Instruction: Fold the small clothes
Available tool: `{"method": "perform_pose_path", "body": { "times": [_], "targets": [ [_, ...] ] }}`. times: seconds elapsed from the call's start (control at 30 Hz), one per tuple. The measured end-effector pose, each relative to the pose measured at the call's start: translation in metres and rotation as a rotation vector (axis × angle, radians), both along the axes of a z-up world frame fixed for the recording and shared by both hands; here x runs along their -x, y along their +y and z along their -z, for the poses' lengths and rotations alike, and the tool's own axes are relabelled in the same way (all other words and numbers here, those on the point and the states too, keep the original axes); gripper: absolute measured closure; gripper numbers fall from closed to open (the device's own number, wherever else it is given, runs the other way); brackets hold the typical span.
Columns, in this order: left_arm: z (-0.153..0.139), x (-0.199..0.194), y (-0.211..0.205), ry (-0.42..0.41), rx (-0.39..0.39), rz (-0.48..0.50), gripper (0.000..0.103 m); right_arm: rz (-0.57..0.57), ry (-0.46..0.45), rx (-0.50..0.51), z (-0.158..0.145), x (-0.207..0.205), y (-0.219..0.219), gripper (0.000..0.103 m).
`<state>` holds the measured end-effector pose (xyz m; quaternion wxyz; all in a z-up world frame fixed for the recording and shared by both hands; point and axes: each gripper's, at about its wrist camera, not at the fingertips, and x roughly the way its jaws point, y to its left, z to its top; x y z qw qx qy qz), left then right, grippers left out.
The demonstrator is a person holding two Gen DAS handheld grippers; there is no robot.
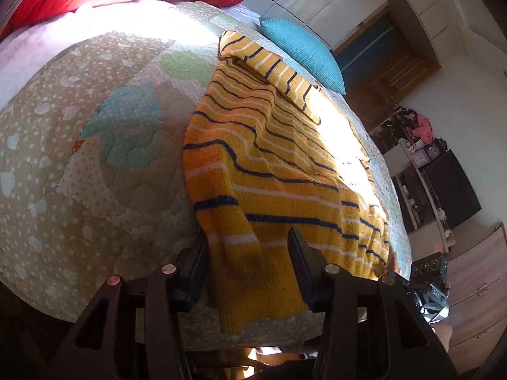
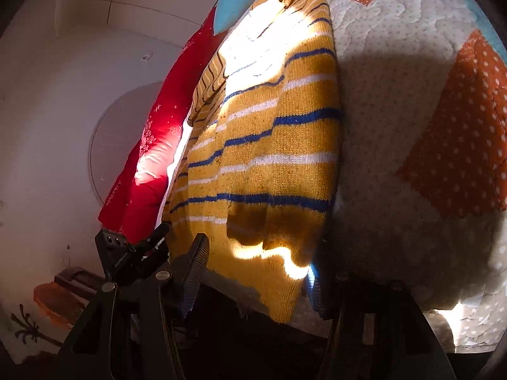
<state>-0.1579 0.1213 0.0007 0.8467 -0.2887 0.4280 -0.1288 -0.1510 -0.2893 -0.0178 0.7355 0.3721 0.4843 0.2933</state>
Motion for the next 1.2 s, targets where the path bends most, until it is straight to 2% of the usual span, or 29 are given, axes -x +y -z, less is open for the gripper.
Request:
{"method": "perform_pose_path", "body": {
  "times": [0.07, 0.1, 0.17, 0.2, 0.23, 0.27, 0.37, 0.53, 0.63, 0.77, 0.93, 1.0, 1.07, 1.13, 1.2],
  "targets": [
    [0.002, -0.004, -0.002, 0.008, 0.027, 0.01, 0.047, -0.001, 0.004, -0.005, 0.001, -0.001, 0.003, 0.042],
    [0.001, -0.006, -0.004, 0.007, 0.026, 0.011, 0.046, -0.002, 0.006, -0.012, 0.001, -0.002, 0.004, 0.043],
    [0.0, -0.008, -0.008, 0.017, -0.004, 0.008, 0.046, 0.016, 0.022, -0.024, 0.005, -0.002, 0.005, 0.059],
    [-0.001, -0.009, -0.01, 0.028, -0.026, -0.008, 0.06, 0.032, 0.037, -0.018, 0.008, -0.002, 0.007, 0.082],
    [-0.002, -0.009, -0.01, 0.049, -0.067, -0.038, 0.075, 0.041, 0.05, -0.015, 0.01, -0.003, 0.007, 0.091],
    [-0.003, -0.011, -0.009, 0.073, -0.102, -0.058, 0.094, 0.051, 0.059, -0.02, 0.011, -0.003, 0.005, 0.091],
    [-0.01, -0.009, 0.001, 0.084, -0.034, -0.074, 0.094, 0.062, 0.031, 0.006, -0.002, -0.001, 0.005, 0.093],
    [-0.051, 0.013, -0.013, -0.001, -0.097, -0.028, 0.094, 0.008, -0.077, 0.04, -0.046, 0.016, 0.003, 0.094],
    [-0.065, 0.033, -0.025, -0.03, -0.13, 0.0, 0.095, -0.018, -0.11, 0.075, -0.063, 0.035, -0.003, 0.094],
    [-0.058, 0.046, -0.023, -0.013, -0.136, -0.01, 0.097, -0.025, -0.07, 0.085, -0.05, 0.051, -0.007, 0.097],
    [-0.039, 0.037, -0.005, 0.047, -0.081, -0.048, 0.097, 0.008, -0.045, 0.08, -0.042, 0.037, -0.007, 0.095],
    [-0.038, 0.04, -0.001, 0.043, -0.099, -0.052, 0.096, -0.012, -0.059, 0.132, -0.045, 0.034, -0.004, 0.094],
    [-0.037, 0.045, 0.003, 0.038, -0.128, -0.07, 0.096, -0.027, -0.074, 0.229, -0.047, 0.033, 0.003, 0.092],
    [-0.035, 0.048, 0.008, 0.041, -0.134, -0.085, 0.092, -0.03, -0.064, 0.278, -0.042, 0.033, 0.005, 0.081],
    [-0.032, 0.051, 0.014, 0.04, -0.123, -0.105, 0.071, -0.012, -0.046, 0.288, -0.035, 0.033, 0.001, 0.068]
  ]
}}
